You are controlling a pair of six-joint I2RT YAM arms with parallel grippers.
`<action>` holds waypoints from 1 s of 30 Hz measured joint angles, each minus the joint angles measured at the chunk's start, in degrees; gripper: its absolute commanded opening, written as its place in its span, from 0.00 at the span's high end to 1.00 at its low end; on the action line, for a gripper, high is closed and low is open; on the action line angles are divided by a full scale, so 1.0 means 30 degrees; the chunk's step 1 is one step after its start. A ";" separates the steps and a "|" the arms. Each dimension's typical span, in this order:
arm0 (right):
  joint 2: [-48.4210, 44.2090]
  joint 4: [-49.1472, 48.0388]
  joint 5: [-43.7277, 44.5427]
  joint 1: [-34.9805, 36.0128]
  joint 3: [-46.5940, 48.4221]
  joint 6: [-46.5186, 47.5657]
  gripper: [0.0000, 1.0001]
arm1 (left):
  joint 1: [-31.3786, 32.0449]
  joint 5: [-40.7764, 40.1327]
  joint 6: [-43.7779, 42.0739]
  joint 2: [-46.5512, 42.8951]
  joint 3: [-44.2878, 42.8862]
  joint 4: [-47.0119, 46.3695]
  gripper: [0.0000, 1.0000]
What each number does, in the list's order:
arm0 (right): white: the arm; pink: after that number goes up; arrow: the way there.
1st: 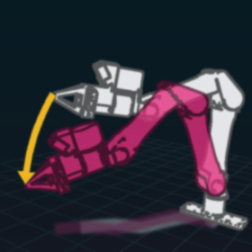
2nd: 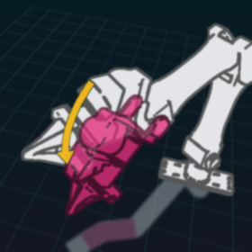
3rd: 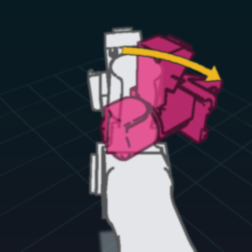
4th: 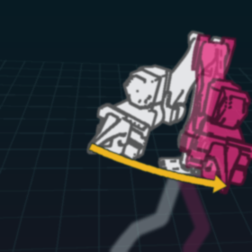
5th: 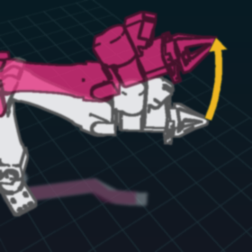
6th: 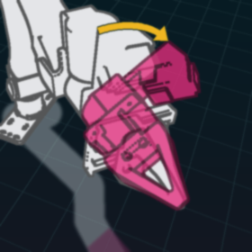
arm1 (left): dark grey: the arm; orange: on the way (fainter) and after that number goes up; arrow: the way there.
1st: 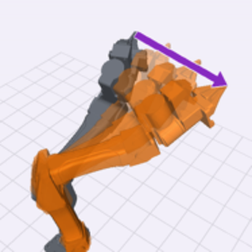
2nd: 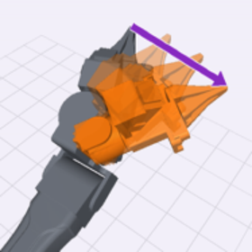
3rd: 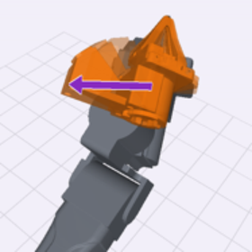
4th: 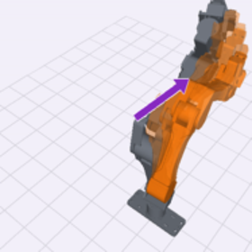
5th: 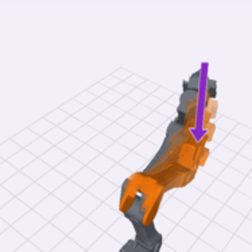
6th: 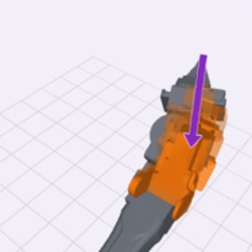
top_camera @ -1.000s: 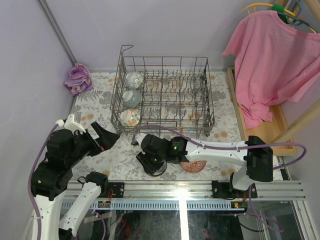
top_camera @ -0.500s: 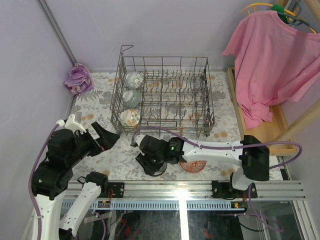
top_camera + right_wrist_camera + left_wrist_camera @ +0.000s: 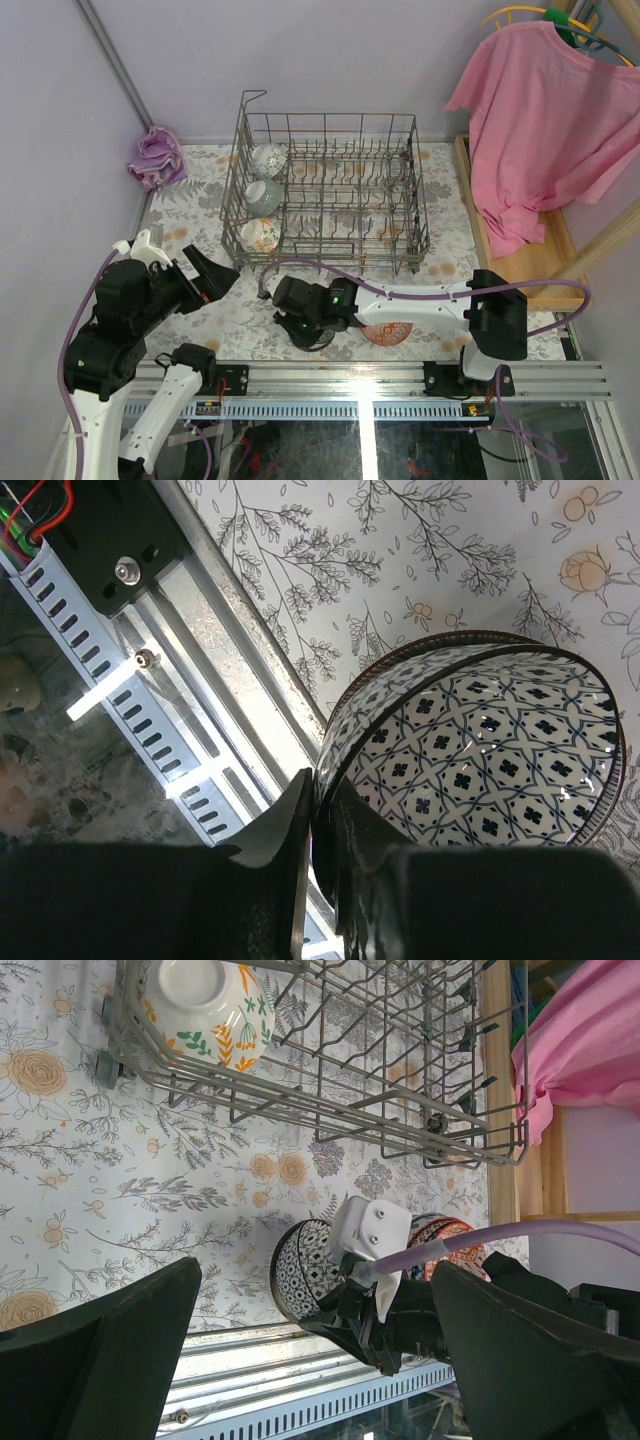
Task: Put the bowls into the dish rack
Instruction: Adjust the bowl at the center of the board, then pick up the bowl from the center of the board.
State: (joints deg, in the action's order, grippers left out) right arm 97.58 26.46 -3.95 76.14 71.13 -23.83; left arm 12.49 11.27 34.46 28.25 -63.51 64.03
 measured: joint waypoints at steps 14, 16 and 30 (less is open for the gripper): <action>-0.2725 0.0831 0.0408 -0.0015 0.0627 0.0189 0.96 | 0.0000 -0.0022 0.0007 -0.0328 0.0044 0.0000 0.00; -0.3213 0.0801 0.0430 -0.0022 0.0918 0.0277 0.97 | 0.0000 -0.0029 0.0007 -0.0401 0.0109 0.0007 0.00; -0.5013 0.0488 0.0211 -0.0044 0.0962 0.0393 0.97 | 0.0000 -0.0036 0.0007 -0.0532 0.0415 -0.0015 0.00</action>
State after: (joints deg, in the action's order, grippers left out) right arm 82.54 27.92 -3.31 76.01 74.02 -22.65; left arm 12.49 11.16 34.48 26.65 -62.26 63.99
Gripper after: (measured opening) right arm 0.146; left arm 0.995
